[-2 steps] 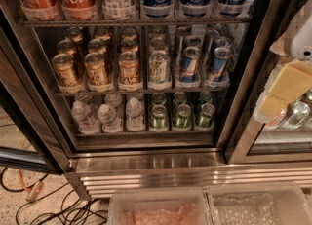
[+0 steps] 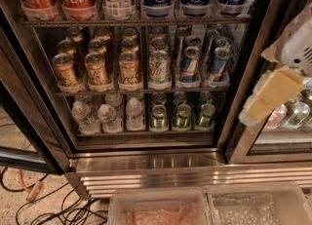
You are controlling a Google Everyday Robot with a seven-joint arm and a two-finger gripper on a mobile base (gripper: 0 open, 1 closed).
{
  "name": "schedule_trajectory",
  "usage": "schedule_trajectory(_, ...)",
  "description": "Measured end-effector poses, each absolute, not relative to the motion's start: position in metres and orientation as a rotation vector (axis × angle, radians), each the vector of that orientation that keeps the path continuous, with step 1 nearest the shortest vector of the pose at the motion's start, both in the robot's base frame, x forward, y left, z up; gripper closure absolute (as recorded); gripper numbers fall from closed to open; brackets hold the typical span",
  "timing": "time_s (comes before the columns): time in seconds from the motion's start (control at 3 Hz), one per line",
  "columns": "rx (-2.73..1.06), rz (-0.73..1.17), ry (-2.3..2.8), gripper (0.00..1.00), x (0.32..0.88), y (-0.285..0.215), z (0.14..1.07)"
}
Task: Pick orange can from middle shelf of fridge
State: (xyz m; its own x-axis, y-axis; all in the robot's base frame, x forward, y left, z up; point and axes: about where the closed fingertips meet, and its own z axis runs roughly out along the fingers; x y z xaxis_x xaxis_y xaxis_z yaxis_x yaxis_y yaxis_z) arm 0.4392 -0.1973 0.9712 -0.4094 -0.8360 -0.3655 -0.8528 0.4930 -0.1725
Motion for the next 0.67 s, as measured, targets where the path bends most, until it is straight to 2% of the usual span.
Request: schedule_trajectory(0.67,-1.236,0.480,2.155,0.00,0.463,-0.092,0.931)
